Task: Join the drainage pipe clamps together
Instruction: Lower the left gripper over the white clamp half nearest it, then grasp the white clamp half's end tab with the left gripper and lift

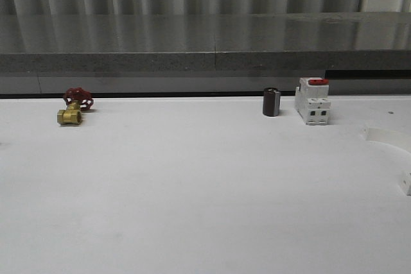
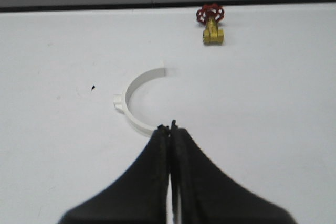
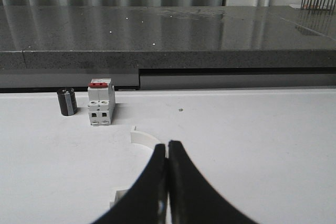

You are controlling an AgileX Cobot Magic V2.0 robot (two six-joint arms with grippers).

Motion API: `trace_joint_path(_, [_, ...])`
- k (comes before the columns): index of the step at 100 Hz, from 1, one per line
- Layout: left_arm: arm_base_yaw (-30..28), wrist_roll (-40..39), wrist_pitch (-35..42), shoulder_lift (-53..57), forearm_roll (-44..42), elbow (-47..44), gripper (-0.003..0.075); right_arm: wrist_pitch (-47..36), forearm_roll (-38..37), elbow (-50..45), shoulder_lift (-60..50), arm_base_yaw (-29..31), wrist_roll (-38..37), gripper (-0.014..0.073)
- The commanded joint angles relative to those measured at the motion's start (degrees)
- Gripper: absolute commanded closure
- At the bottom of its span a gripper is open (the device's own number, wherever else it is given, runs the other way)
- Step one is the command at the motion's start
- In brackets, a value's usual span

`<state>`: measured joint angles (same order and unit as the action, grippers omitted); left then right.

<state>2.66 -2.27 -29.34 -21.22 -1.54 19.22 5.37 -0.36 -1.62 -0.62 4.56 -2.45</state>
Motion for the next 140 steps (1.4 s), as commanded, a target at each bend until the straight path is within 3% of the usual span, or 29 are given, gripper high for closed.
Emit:
trace_joint_path(1, [0.13, -0.04, 2.66, -6.97, -0.68, 4.3, 0.0629, -4.56, -0.12, 0.92, -0.98, 0.16, 0.38, 0.066])
trace_joint_path(16, [0.13, -0.04, 3.58, -17.88, -0.71, 8.92, 0.0292, -4.56, -0.12, 0.92, -0.98, 0.16, 0.38, 0.066])
trace_joint_path(25, [0.02, -0.04, 3.93, -24.45, -0.96, 12.06, 0.019, -4.56, -0.12, 0.92, -0.98, 0.16, 0.38, 0.066])
trace_joint_path(42, [-0.95, -1.04, 1.93, -36.58, -1.33, 19.28, 0.0187, -4.56, -0.12, 0.92, -0.98, 0.16, 0.38, 0.066])
trace_joint_path(64, [-7.33, -4.48, -10.57, -53.19, -1.23, 31.34, 0.019, -4.56, -0.12, 0.92, -0.98, 0.16, 0.38, 0.066])
trace_joint_path(93, [-9.23, -4.48, -20.16, -73.62, -1.33, 46.47, 0.0283, -4.56, -0.12, 0.92, -0.98, 0.16, 0.38, 0.066])
trace_joint_path(140, [-9.23, -4.48, -25.07, -88.74, -1.42, 59.63, 0.0283, -4.56, -0.12, 0.92, -0.98, 0.16, 0.38, 0.066])
